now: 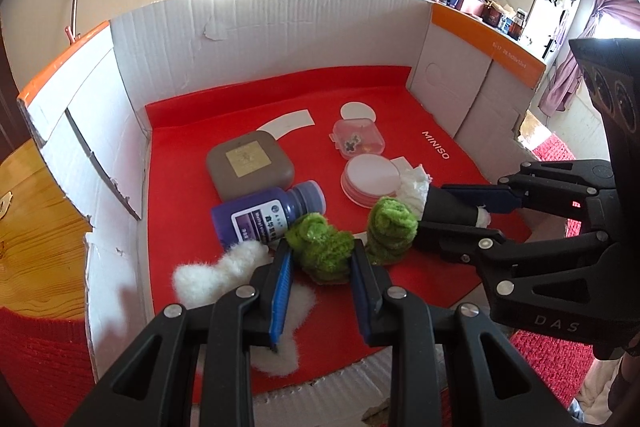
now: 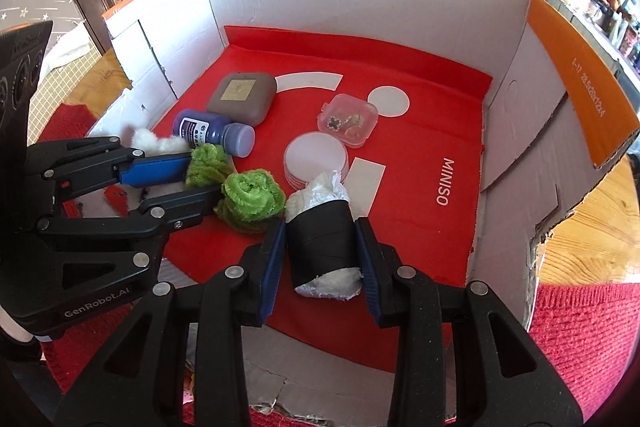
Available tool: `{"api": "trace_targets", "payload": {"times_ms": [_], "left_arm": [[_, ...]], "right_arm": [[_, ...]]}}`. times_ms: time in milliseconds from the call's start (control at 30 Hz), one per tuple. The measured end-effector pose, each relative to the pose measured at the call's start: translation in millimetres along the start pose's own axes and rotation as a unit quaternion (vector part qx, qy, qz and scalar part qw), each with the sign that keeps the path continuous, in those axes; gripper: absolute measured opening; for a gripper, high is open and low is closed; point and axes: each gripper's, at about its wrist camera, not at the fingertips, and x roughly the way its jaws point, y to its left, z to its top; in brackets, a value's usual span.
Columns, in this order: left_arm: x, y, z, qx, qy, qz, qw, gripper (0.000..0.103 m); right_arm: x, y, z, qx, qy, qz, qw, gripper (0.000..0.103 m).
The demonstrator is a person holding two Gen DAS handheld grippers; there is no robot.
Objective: Organize objects
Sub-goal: 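Open the right tool on the mat while the left tool releases the green ball, then withdraw both open tools from the box toward the yellow cap and doll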
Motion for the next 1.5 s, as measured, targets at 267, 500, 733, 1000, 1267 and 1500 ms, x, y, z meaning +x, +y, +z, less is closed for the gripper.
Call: {"api": "trace_targets", "payload": {"times_ms": [267, 500, 733, 1000, 1267, 1500], "left_arm": [[-1.3, 1.8, -0.4, -0.007, -0.003, -0.007, 0.9999, 0.03], [-3.9, 1.6, -0.4, -0.007, -0.007, -0.004, 0.9999, 0.034], [-10.3, 3.5, -1.4, -0.011, -0.014, 0.002, 0.9998, 0.044], [-20.0, 6.3, -4.8, -0.015, -0.018, 0.004, 0.9997, 0.051], [-32.4, 8.1, -10.3, -0.021, -0.032, 0.009, 0.9992, 0.064], [-45.0, 6.5, -15.0, -0.019, -0.045, 0.018, 0.9986, 0.069]], "right_arm": [[-2.6, 3.4, -5.2, -0.003, -0.006, -0.001, 1.0, 0.034], [-3.2, 4.6, -8.9, -0.005, -0.01, 0.002, 1.0, 0.043], [-5.8, 1.1, -8.0, -0.001, -0.017, 0.005, 1.0, 0.047], [-16.8, 3.7, -9.9, 0.0, -0.03, 0.007, 1.0, 0.053], [-26.6, 9.3, -14.2, 0.0, -0.044, 0.009, 0.999, 0.058], [-37.9, 14.1, -20.2, -0.003, -0.057, 0.003, 0.998, 0.066]]}}
